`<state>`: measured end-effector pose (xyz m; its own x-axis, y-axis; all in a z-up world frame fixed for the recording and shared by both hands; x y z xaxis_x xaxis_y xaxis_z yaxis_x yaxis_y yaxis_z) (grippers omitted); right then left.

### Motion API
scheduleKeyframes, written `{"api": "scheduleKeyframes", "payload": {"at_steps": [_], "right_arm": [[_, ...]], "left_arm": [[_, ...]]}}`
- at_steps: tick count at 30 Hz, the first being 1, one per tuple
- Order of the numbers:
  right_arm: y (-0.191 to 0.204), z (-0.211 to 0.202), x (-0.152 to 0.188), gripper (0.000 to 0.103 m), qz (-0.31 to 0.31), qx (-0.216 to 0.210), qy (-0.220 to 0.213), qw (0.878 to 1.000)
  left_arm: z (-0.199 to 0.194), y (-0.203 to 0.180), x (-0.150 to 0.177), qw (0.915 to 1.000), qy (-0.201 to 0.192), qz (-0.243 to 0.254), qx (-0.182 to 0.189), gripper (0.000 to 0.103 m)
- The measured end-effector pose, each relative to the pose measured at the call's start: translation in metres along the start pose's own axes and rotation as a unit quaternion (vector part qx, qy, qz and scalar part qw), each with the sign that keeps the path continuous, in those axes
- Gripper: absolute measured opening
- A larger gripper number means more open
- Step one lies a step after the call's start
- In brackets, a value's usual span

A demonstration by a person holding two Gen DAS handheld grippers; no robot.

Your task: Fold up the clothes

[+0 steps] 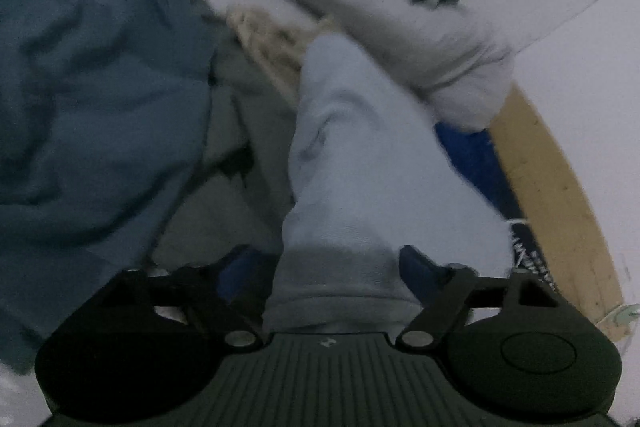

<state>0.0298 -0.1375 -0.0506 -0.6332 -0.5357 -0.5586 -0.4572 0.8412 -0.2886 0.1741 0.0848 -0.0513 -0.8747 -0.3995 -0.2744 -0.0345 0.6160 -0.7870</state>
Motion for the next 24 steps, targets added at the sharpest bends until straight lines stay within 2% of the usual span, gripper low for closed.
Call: {"api": "scheduleKeyframes", "payload": {"at_steps": [2,3,4,8,11,15,16,19,21,24], "right_arm": [[-0.004,-0.002,-0.003,0.029,0.01,-0.013,0.009,1.0],[-0.008,-0.004,-0.005,0.034,0.02,-0.025,0.016,0.999],[-0.013,-0.007,-0.008,0.043,0.031,-0.037,0.022,0.999],[-0.032,-0.051,-0.039,0.055,0.066,-0.066,-0.024,0.995],[-0.049,-0.083,-0.082,0.063,0.087,-0.06,-0.071,0.992],[-0.044,-0.094,-0.149,0.076,0.062,-0.05,-0.107,0.991],[-0.042,-0.096,-0.166,0.077,0.054,-0.047,-0.115,0.991],[-0.03,-0.084,-0.205,0.077,0.018,-0.053,-0.103,0.993],[-0.023,-0.068,-0.222,0.077,0.004,-0.066,-0.076,0.995],[-0.012,-0.043,-0.235,0.077,-0.013,-0.062,-0.03,0.998]], "left_arm": [[0.003,-0.006,0.006,0.9998,-0.009,0.01,-0.015,0.034],[-0.001,-0.012,0.011,0.9995,-0.019,0.021,-0.016,0.029],[-0.004,-0.019,0.016,0.9989,-0.028,0.033,-0.016,0.029],[-0.022,-0.045,0.035,0.9966,-0.064,0.051,0.001,0.026],[-0.032,-0.066,0.051,0.9932,-0.083,0.082,0.011,0.025],[-0.032,-0.095,0.072,0.9884,-0.1,0.113,0.017,0.025],[-0.032,-0.1,0.074,0.988,-0.099,0.117,0.019,0.025],[-0.033,-0.112,0.082,0.9866,-0.099,0.128,0.022,0.025],[-0.034,-0.113,0.085,0.9876,-0.093,0.124,0.023,0.025],[-0.034,-0.116,0.088,0.9866,-0.096,0.131,0.012,0.025]]}}
Point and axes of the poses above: each gripper's, at about its wrist camera, not at the fingertips, and z roughly the way its jaws point, y to its left, x to its underside, the point moved 6 cm from there along z, roughly the way its jaws point, and after that the axes turned 13 degrees about -z, right-handed, at the moved point
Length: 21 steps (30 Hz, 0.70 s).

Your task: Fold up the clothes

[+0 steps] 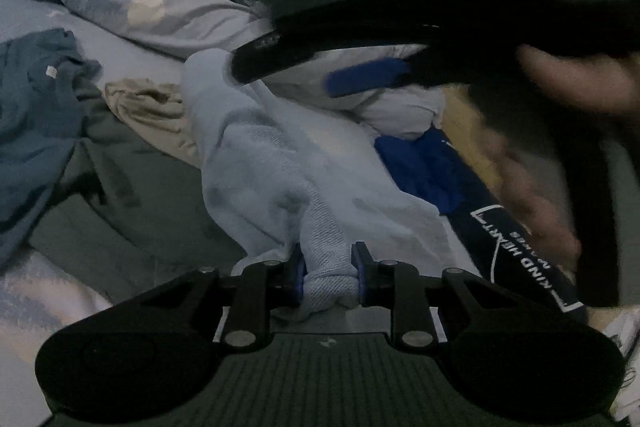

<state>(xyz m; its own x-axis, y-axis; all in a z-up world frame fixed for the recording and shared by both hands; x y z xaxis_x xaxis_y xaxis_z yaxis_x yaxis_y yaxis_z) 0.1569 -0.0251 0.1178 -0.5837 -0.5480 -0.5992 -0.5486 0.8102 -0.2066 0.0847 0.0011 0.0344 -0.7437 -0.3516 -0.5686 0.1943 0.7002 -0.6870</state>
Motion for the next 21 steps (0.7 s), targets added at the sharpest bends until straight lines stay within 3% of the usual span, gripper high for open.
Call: {"api": "scheduleKeyframes", "payload": {"at_steps": [5,9,11,21], "right_arm": [[0.01,0.034,-0.005,0.077,-0.016,0.013,0.061,0.998],[0.016,0.051,0.002,0.073,0.005,0.005,0.085,0.996],[0.015,0.052,0.005,0.068,0.008,0.01,0.089,0.996],[0.013,0.048,0.008,0.068,0.017,0.004,0.082,0.996]], "left_arm": [[0.0,0.003,-0.001,1.0,-0.002,-0.006,-0.007,0.025],[0.0,0.01,-0.002,0.9999,-0.003,-0.009,-0.01,0.025],[0.001,0.011,-0.002,0.9999,-0.003,-0.005,-0.013,0.025],[-0.01,0.022,-0.008,1.0,0.005,-0.001,-0.005,0.025]]}}
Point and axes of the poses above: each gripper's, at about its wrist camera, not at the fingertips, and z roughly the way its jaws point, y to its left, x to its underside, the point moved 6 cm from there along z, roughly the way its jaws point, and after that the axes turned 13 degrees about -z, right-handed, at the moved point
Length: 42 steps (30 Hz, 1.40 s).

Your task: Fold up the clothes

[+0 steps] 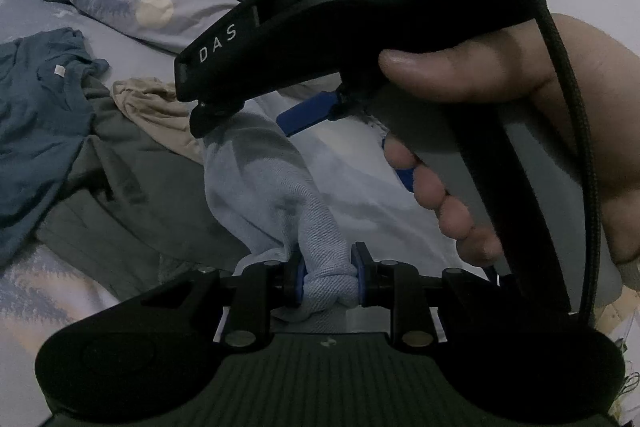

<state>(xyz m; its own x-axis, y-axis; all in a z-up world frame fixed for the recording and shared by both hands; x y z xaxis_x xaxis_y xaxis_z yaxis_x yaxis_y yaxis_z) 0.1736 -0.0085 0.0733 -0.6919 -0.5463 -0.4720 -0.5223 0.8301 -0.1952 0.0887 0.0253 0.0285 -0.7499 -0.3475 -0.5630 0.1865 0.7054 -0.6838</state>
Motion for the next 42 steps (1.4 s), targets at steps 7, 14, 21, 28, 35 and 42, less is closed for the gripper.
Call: {"api": "scheduleKeyframes", "payload": {"at_steps": [7,14,21,28,35,42], "right_arm": [[0.0,0.004,0.0,0.068,0.0,0.01,0.004,1.0],[-0.002,0.007,0.0,0.068,0.006,0.008,0.003,1.0],[-0.003,0.011,0.003,0.068,0.006,0.007,0.006,1.0],[-0.013,0.02,0.016,0.059,0.028,-0.019,0.015,0.999],[-0.04,0.007,0.031,0.026,0.074,-0.062,-0.021,0.995],[-0.083,-0.021,0.057,0.01,0.129,-0.1,-0.081,0.983]], "left_arm": [[-0.004,-0.003,0.002,1.0,-0.002,0.0,0.002,0.025],[0.012,-0.02,0.009,0.9999,-0.01,-0.006,-0.008,0.025],[0.013,-0.021,0.012,0.9999,-0.014,-0.007,-0.007,0.025],[0.016,-0.026,0.017,0.9999,-0.014,0.002,-0.007,0.025],[0.026,-0.044,0.016,0.9996,-0.012,0.024,-0.011,0.024],[0.036,-0.079,0.02,0.9986,-0.005,0.052,-0.006,0.024]]}}
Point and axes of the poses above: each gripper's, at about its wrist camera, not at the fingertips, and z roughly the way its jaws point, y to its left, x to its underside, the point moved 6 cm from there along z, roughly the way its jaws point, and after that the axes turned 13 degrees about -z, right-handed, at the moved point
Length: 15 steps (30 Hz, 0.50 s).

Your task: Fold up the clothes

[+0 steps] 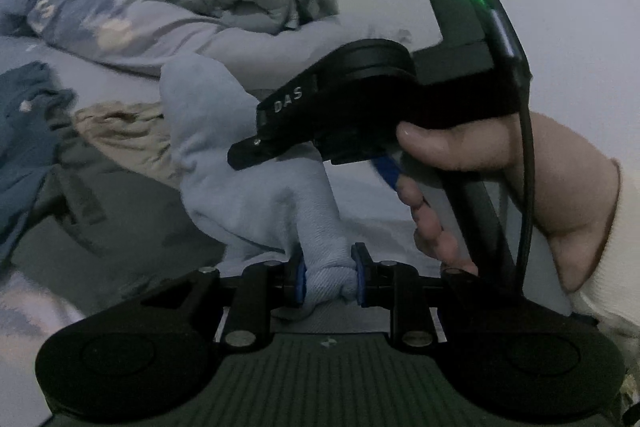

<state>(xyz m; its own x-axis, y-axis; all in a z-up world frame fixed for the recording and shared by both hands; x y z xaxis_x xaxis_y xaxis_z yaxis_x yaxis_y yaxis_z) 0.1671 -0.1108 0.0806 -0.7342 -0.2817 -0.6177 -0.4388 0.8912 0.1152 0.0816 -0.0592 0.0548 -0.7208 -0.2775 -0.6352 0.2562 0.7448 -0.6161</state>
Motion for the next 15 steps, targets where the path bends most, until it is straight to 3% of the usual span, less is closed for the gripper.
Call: {"api": "scheduleKeyframes", "payload": {"at_steps": [7,15], "right_arm": [[-0.08,-0.063,0.02,0.009,0.08,-0.027,-0.073,0.994],[-0.19,-0.119,0.092,0.009,0.174,-0.019,-0.133,0.976]], "left_arm": [[0.027,-0.061,0.002,0.999,0.007,0.035,0.026,0.024],[0.096,-0.139,0.037,0.9923,0.059,0.079,0.076,0.024]]}}
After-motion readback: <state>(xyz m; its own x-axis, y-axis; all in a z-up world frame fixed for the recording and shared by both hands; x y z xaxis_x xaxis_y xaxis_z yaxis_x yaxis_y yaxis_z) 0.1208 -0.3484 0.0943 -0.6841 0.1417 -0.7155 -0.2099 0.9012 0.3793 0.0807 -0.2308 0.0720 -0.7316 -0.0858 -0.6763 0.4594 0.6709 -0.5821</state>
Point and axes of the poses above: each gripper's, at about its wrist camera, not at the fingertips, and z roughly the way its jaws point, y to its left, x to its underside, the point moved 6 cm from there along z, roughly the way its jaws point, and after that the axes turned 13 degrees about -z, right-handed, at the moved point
